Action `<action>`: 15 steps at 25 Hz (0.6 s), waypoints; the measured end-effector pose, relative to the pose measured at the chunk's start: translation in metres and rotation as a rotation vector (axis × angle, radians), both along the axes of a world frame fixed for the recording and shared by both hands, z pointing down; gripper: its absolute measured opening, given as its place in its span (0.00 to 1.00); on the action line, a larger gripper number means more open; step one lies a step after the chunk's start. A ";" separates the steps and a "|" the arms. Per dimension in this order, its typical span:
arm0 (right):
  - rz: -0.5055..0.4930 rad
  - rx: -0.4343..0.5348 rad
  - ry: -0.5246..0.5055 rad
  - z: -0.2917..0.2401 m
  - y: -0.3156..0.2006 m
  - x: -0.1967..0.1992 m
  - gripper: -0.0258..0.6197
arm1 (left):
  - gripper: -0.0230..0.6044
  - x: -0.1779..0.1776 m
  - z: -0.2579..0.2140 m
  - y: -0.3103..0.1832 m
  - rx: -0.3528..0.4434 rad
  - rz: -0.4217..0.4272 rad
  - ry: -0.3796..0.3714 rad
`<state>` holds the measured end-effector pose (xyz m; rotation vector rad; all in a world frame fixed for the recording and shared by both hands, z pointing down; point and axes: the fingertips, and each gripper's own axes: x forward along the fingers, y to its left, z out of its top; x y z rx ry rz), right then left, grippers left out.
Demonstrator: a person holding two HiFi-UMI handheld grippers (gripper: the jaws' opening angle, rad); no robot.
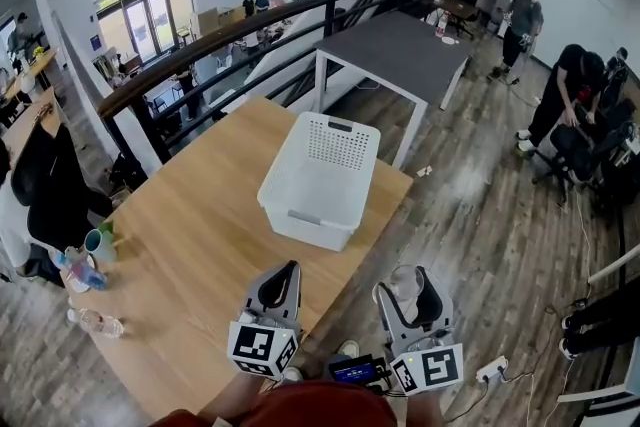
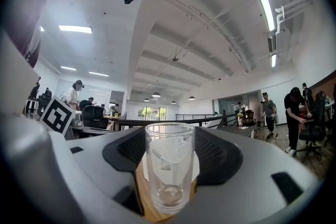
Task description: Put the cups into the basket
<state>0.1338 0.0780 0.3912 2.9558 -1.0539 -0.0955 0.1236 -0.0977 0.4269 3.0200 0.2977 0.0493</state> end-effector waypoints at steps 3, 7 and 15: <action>0.005 0.017 -0.017 0.002 0.014 0.016 0.48 | 0.05 0.015 -0.001 0.013 0.003 0.004 0.001; 0.001 0.055 -0.015 0.000 0.029 0.037 0.48 | 0.05 0.034 -0.003 0.026 0.013 0.000 0.001; -0.020 0.067 -0.022 0.006 0.053 0.078 0.48 | 0.05 0.070 -0.007 0.050 0.043 -0.019 -0.001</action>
